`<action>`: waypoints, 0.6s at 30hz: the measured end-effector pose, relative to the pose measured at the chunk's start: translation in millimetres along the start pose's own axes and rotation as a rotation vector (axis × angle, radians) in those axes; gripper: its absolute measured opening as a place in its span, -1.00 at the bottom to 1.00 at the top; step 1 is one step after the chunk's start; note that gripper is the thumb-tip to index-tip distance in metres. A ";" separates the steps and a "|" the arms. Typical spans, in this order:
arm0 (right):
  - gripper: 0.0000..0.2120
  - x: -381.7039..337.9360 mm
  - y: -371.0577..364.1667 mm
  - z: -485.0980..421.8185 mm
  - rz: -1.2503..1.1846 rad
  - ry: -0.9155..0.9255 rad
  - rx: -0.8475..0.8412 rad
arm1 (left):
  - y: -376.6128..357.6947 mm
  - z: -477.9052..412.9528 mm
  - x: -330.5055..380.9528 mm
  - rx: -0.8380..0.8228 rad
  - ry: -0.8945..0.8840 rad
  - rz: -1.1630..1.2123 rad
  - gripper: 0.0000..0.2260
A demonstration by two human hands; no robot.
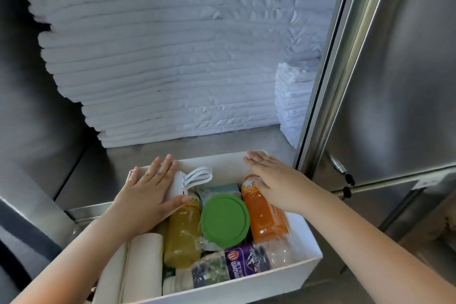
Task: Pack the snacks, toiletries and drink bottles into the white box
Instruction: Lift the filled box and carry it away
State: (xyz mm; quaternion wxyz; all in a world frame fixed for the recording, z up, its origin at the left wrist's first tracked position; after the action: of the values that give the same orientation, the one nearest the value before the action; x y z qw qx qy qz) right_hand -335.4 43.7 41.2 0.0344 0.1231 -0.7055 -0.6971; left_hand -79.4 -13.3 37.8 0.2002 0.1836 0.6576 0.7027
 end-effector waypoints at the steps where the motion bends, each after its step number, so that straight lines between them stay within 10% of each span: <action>1: -0.47 -0.7 1.2 2.0 -0.003 0.004 0.001 | 0.7 0.5 0.6 -0.003 0.005 -0.018 0.02; 11: -0.54 -29.2 1.5 96.9 -0.384 -0.012 0.370 | -4.6 -2.4 -3.6 -0.024 0.044 -0.059 -0.19; 18: -0.52 -52.7 -17.5 127.5 0.031 0.185 0.716 | -4.1 -4.0 -5.1 -0.027 0.050 -0.045 -0.17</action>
State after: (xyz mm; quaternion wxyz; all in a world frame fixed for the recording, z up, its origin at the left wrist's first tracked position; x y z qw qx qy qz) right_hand -310.3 179.8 27.0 0.0634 0.1791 -0.9004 -0.3915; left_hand -77.0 -19.1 33.4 0.2018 0.1484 0.6568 0.7112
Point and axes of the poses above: each hand's wrist, its own z-axis away from the middle knuckle, its own y-axis out of the back of the hand, x = y × z, the point moved 4 cm from there along -z, towards the middle knuckle, and after that the axes turned 7 degrees about z, right-handed, at the moved point
